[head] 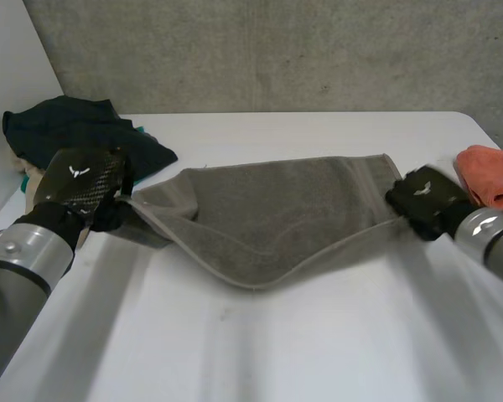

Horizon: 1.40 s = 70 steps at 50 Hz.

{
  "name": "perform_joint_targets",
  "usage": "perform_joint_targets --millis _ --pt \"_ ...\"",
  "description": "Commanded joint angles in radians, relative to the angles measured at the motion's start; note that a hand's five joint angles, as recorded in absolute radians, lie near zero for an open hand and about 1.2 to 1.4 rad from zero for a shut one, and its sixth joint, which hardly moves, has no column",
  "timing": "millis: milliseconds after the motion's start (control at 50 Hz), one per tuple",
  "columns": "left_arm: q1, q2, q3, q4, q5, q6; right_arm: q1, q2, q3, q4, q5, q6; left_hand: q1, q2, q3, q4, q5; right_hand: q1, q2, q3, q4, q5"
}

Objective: Fold the laundry.

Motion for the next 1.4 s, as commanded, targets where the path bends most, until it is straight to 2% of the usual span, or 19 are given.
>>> perform_joint_targets --millis 20,100,160,220,280,400,500,580,720,800,920,940,980,1000,1020,1100,1200,1300,1400 --pt "0.038 0.085 -0.042 -0.188 -0.001 0.028 -0.140 -0.196 0.074 0.165 0.020 -0.038 0.238 0.197 0.201 0.196 0.236 0.297 0.218 0.210 0.202 0.215" --pt "0.067 0.142 -0.082 -0.356 0.002 0.168 -0.219 -0.261 0.093 0.443 0.038 -0.199 0.238 0.197 0.201 0.196 0.236 0.297 0.218 0.210 0.202 0.215" --pt "0.082 0.174 -0.114 -0.508 0.002 0.334 -0.267 -0.273 0.132 0.630 0.044 -0.345 0.238 0.197 0.201 0.196 0.236 0.297 0.218 0.210 0.202 0.215" --pt "0.087 0.179 -0.142 -0.620 0.004 0.472 -0.281 -0.276 0.145 0.679 0.044 -0.429 0.238 0.197 0.201 0.196 0.236 0.297 0.218 0.210 0.202 0.215" --pt "0.096 0.162 -0.128 -0.605 0.007 0.543 -0.273 -0.256 0.130 0.609 0.044 -0.399 0.238 0.197 0.201 0.196 0.236 0.297 0.218 0.210 0.202 0.215" --pt "0.069 0.018 -0.039 -0.363 0.004 0.508 -0.188 -0.069 0.019 0.368 0.090 -0.171 0.238 0.197 0.201 0.196 0.236 0.297 0.218 0.210 0.202 0.215" --pt "-0.023 -0.201 0.113 -0.168 -0.014 0.450 -0.092 0.052 -0.077 0.276 0.210 -0.138 0.238 0.197 0.201 0.196 0.236 0.297 0.218 0.210 0.202 0.215" --pt "-0.037 -0.364 0.254 -0.087 -0.033 0.448 -0.048 0.147 -0.186 0.187 0.315 -0.137 0.238 0.197 0.201 0.196 0.236 0.297 0.218 0.210 0.202 0.215" --pt "-0.083 -0.577 0.458 -0.073 -0.086 0.448 -0.019 0.288 -0.324 0.118 0.351 -0.098 0.238 0.197 0.201 0.196 0.236 0.297 0.218 0.210 0.202 0.215" --pt "-0.096 -0.694 0.591 -0.064 -0.154 0.450 -0.003 0.337 -0.380 0.040 0.357 -0.077 0.238 0.197 0.201 0.196 0.236 0.297 0.218 0.210 0.202 0.215" --pt "-0.105 -0.763 0.711 -0.065 -0.211 0.448 0.046 0.411 -0.473 -0.067 0.397 -0.080 0.238 0.197 0.201 0.196 0.236 0.278 0.199 0.191 0.183 0.196" --pt "-0.108 -0.769 0.725 -0.064 -0.211 0.443 0.052 0.422 -0.485 -0.072 0.405 -0.080 0.230 0.189 0.193 0.187 0.228 -0.092 -0.170 -0.178 -0.186 -0.174" --pt "-0.119 -0.774 0.731 -0.064 -0.211 0.443 0.067 0.446 -0.518 -0.072 0.434 -0.077 -0.453 -0.495 -0.490 -0.496 -0.455 -0.925 -1.003 -1.011 -1.019 -1.007" --pt "-0.125 -0.774 0.731 -0.064 -0.212 0.443 0.073 0.449 -0.528 -0.072 0.446 -0.075 -0.838 -0.879 -0.875 -0.881 -0.840 -0.925 -1.003 -1.011 -1.019 -1.007" --pt "-0.138 -0.772 0.733 -0.062 -0.212 0.442 0.077 0.449 -0.533 -0.071 0.455 -0.072 -0.952 -0.994 -0.989 -0.995 -0.954 -0.925 -1.003 -1.011 -1.019 -1.007" --pt "-0.165 -0.762 0.725 -0.061 -0.220 0.433 0.077 0.425 -0.524 -0.069 0.492 -0.055 -0.983 -1.025 -1.020 -1.026 -0.985 -0.925 -1.003 -1.011 -1.019 -1.007" --pt "-0.175 -0.699 0.662 -0.065 -0.221 0.431 0.067 0.333 -0.411 -0.029 0.481 -0.025 -0.983 -1.025 -1.020 -1.026 -0.985 -0.925 -1.003 -1.011 -1.019 -1.007" --pt "-0.168 -0.604 0.555 -0.061 -0.212 0.424 0.008 0.131 -0.196 0.058 0.358 -0.014 -0.983 -1.025 -1.020 -1.026 -0.985 -0.925 -1.003 -1.011 -1.019 -1.007" --pt "-0.162 -0.530 0.461 -0.059 -0.209 0.401 -0.092 0.084 -0.039 0.106 0.232 0.006 -0.983 -1.025 -1.020 -1.026 -0.985 -0.756 -0.835 -0.843 -0.851 -0.838"
